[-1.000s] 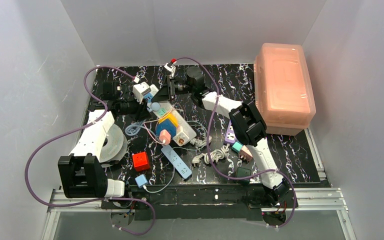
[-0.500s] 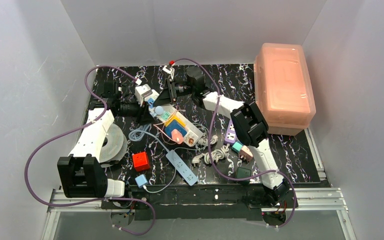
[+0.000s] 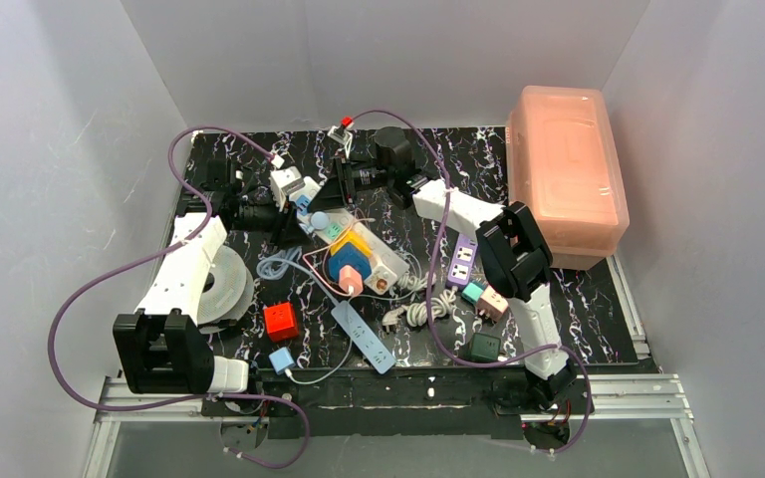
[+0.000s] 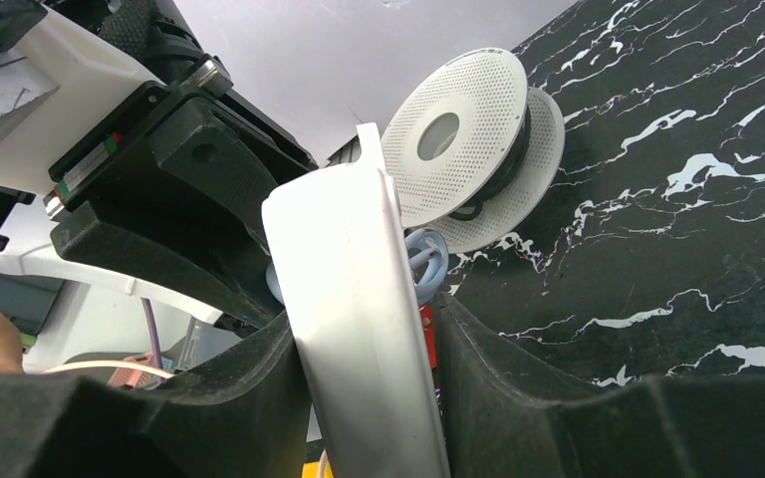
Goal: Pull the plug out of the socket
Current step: Remove the plug from the socket.
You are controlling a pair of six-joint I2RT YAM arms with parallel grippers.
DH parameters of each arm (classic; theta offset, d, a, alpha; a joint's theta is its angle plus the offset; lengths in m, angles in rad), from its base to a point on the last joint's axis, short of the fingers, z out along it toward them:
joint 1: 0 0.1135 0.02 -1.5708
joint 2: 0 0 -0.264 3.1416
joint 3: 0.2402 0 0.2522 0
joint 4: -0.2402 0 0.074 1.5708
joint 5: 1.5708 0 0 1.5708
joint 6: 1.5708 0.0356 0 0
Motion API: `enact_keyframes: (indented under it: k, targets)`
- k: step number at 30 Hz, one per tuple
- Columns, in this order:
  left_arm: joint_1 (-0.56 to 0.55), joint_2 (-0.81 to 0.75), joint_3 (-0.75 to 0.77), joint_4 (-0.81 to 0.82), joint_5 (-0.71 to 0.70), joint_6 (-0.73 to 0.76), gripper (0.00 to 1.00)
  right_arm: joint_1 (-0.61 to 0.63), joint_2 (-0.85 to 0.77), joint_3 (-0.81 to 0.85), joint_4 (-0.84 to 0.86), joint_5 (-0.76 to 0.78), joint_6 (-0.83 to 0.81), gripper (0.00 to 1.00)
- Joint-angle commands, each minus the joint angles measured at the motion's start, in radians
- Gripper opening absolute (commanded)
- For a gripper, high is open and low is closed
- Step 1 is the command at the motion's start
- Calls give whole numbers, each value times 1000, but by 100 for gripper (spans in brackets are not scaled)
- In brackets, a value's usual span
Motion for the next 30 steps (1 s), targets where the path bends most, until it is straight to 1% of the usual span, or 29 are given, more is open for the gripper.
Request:
enact_keyframes:
  k: [1,4,8,13,20,25,30]
  targets:
    - [-26,-65,71,-84,287,-14,0,-5,-12,-29,-66,136,-43,1]
    - [-42,-82,69,-112,297,15,0,-7,-13,-37,-52,164,-29,1]
    - [-72,-97,67,-188,305,105,0,-7,-15,-43,-38,192,-8,1]
    - [-78,-101,60,-234,304,152,0,-6,-27,-65,-27,243,-13,1]
    - [-78,-100,71,-241,314,149,0,-5,-43,-106,-38,333,-65,1]
    - [-78,-103,76,-241,331,131,0,-5,-51,-119,-78,392,-127,1]
    - [-78,-105,79,-241,349,116,0,-13,-44,-124,-50,385,-124,1]
